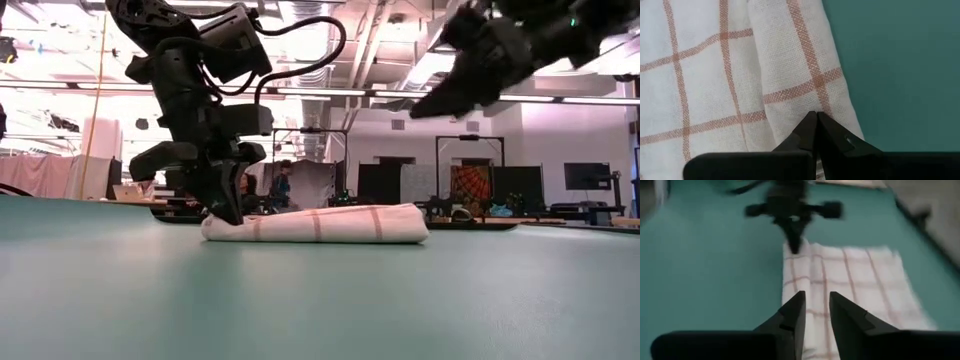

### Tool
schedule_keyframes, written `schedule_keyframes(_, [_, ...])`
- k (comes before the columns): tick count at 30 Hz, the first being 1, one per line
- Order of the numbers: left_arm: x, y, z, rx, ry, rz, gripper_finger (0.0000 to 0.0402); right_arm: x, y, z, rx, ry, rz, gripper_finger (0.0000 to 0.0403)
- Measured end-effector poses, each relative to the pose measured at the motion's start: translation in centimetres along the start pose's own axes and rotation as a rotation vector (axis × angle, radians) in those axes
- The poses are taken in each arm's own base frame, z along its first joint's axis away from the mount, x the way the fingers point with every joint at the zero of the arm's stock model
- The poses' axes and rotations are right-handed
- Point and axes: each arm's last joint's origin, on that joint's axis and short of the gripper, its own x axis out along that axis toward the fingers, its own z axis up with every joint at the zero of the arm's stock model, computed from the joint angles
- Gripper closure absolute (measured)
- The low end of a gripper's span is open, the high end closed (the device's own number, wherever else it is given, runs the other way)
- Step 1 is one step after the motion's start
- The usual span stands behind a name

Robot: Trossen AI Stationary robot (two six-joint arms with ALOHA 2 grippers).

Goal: Roll towel into tight, uniform cylinder
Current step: Roll the white towel

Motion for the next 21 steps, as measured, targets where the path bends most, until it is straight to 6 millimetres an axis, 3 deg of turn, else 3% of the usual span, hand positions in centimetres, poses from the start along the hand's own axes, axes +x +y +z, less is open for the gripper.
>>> schedule_keyframes(3, [0.0, 0.0, 0.0, -0.014, -0.005, 0.002, 0.0401, 0.5, 1.4, 0.8, -0.266, 0.004, 0.021, 0.0275])
schedule_keyframes(6, [0.0, 0.0, 0.1, -0.039, -0.007, 0.003, 0.0401, 1.5, 2.0, 0.6, -0.406, 0.04, 0.028, 0.0247])
schedule_keyframes(10, [0.0, 0.0, 0.1, -0.083, -0.008, 0.004, 0.0402, 3.3, 2.3, -0.9, -0.456, 0.134, 0.051, 0.0201])
schedule_keyframes(13, [0.0, 0.0, 0.1, -0.093, -0.007, 0.004, 0.0402, 4.4, 2.7, -1.9, -0.588, 0.171, 0.095, 0.0174])
schedule_keyframes(16, [0.0, 0.0, 0.1, -0.095, -0.005, 0.006, 0.0401, 5.5, 3.1, -2.6, -0.654, 0.175, 0.12, 0.0167])
schedule_keyframes(21, [0.0, 0.2, 0.1, -0.097, -0.005, 0.008, 0.0401, 7.3, 2.3, -4.1, -0.595, 0.236, 0.098, 0.0176])
